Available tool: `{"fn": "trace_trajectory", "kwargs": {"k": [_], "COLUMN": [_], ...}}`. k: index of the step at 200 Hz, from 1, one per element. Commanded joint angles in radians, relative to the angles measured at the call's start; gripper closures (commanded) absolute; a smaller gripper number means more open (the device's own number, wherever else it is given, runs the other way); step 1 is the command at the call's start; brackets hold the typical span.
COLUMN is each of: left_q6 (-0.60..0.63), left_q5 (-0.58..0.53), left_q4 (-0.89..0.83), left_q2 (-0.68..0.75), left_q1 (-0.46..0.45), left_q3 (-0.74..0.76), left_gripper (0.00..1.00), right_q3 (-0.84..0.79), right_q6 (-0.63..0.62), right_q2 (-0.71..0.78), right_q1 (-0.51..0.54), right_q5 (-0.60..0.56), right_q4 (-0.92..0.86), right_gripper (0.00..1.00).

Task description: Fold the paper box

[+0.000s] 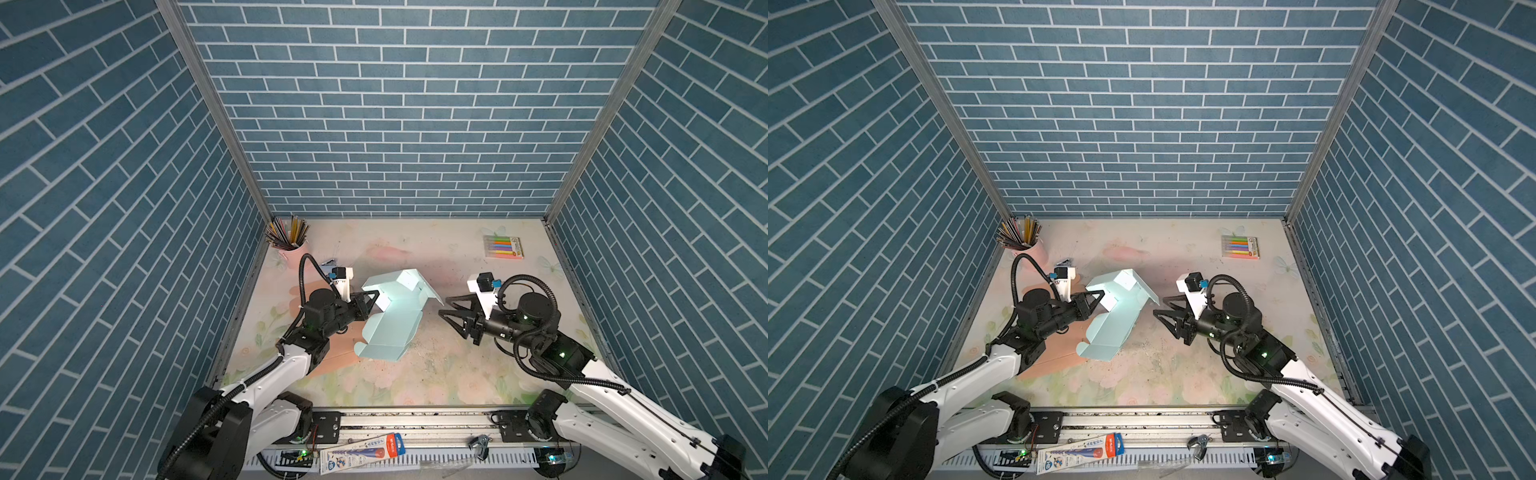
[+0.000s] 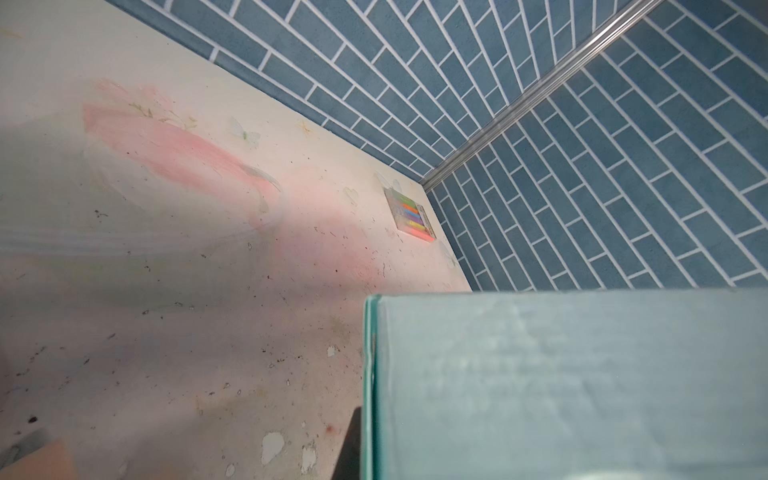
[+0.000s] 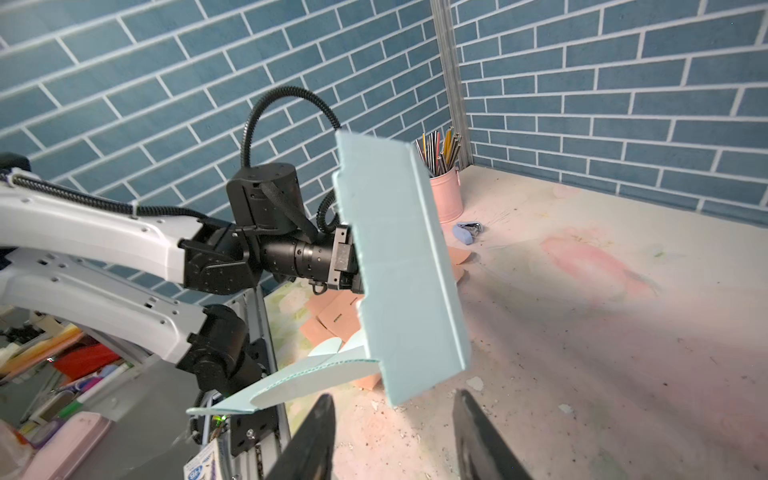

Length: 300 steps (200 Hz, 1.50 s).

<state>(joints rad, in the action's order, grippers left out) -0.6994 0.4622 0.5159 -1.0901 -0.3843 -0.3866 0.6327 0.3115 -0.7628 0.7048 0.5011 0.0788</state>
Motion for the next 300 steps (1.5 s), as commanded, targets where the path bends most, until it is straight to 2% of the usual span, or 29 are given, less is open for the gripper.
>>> {"fn": "trace_trajectory", "kwargs": {"k": [1,48,98,222,273,300], "left_q6": [0.064,0.109,0.118,0.098,0.094,0.089], "left_q5": [0.026,0.058,0.097,0.122,0.109,0.108], "left_q4": [-0.055,-0.09,-0.093,-0.047,-0.042,-0.04], "left_q2": [0.021,0.035,0.019,-0.033,-0.044,-0.055], "left_q1": [0.008,0.01,0.01,0.006,0.003,-0.001], "left_q3": [-0.033,-0.046,-0.063,-0.063,-0.062,-0.063], "left_gripper": [1.0,0.99,0.99,0.98,0.98,0.98], "right_q3": [0.037,0.05,0.11,0.119,0.172,0.195], "right_q6": [0.004,-0.02,-0.04,-0.045,-0.101,-0.136], "right_q2": [0.012,0.064,-0.057,-0.19,-0.239,-0.254], "right_q1": [-0.067,-0.068,-0.068,-0.05,-0.001,0.032], "right_q5": [0.222,0.162,0.11,0.191,0.116,0.036], "right_q4": [-0.001,-0.028,-0.068,0.039,-0.045,-0.093], "right_gripper": [0.39,0.34,0.39,0.43,0.43,0.44]}}
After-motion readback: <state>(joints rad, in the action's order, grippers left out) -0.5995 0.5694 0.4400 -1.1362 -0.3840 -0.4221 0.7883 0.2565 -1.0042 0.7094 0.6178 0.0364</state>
